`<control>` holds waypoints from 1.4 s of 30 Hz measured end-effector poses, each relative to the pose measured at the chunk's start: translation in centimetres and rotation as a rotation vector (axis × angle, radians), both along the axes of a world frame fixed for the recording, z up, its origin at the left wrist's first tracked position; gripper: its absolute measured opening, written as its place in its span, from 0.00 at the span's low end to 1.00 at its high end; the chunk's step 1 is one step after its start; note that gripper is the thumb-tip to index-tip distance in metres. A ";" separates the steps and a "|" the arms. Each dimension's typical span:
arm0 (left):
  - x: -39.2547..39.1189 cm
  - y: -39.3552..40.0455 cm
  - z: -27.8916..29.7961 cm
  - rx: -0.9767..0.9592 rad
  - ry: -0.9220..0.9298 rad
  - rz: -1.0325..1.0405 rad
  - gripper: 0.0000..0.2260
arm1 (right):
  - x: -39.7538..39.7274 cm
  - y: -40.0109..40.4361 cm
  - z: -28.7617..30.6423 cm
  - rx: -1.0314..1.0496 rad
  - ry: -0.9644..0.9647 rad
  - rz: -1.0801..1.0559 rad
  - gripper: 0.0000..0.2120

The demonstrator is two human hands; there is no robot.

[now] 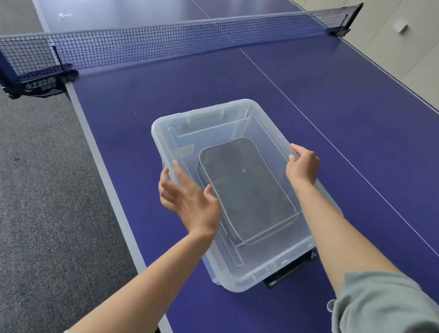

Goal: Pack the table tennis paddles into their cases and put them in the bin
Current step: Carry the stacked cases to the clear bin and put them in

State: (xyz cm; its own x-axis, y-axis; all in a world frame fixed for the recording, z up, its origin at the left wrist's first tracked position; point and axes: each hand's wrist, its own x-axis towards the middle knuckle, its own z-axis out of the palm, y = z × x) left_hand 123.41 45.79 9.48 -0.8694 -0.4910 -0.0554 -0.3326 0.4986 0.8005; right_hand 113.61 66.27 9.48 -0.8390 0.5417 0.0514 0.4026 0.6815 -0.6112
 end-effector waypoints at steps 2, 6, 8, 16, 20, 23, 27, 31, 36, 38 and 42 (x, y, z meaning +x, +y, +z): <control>-0.3 -0.3 0.1 -0.137 0.051 -0.133 0.31 | 0.2 -0.3 -0.2 0.027 -0.022 -0.002 0.19; -2.0 -1.3 0.1 -0.403 0.053 -0.491 0.24 | 1.4 -0.7 -1.3 0.261 -0.008 0.080 0.25; -2.7 -1.6 0.0 -0.454 -0.020 -0.626 0.23 | 1.7 -0.7 -1.9 0.365 -0.008 0.143 0.28; -8.6 0.6 0.6 -0.414 -0.027 -1.016 0.24 | 1.9 -0.8 -2.1 0.400 -0.009 0.122 0.26; -13.7 1.9 -0.1 -0.559 0.024 -1.266 0.23 | 1.8 -1.1 -2.0 0.434 0.000 0.104 0.26; -15.8 1.4 -1.1 -0.516 0.003 -1.383 0.23 | 1.8 -1.7 -1.9 0.450 -0.005 0.066 0.25; -16.8 0.2 -1.0 -0.419 -0.073 -1.520 0.24 | 1.7 -3.7 -0.2 0.531 -0.134 -0.128 0.26; -17.5 0.3 0.2 -0.311 -0.186 -1.592 0.24 | 0.5 -10.2 -1.0 0.302 -0.294 -0.440 0.25; -20.3 -1.6 1.8 -0.052 0.002 -1.614 0.22 | -0.2 -16.0 -2.7 0.213 -0.303 -0.608 0.29; -22.2 -2.5 2.3 0.015 0.079 -1.640 0.24 | -0.3 -16.2 -2.7 0.258 -0.297 -0.629 0.30; -26.3 -4.2 1.9 -0.049 0.182 -1.476 0.27 | -0.2 -16.5 -2.8 0.283 -0.308 -0.606 0.31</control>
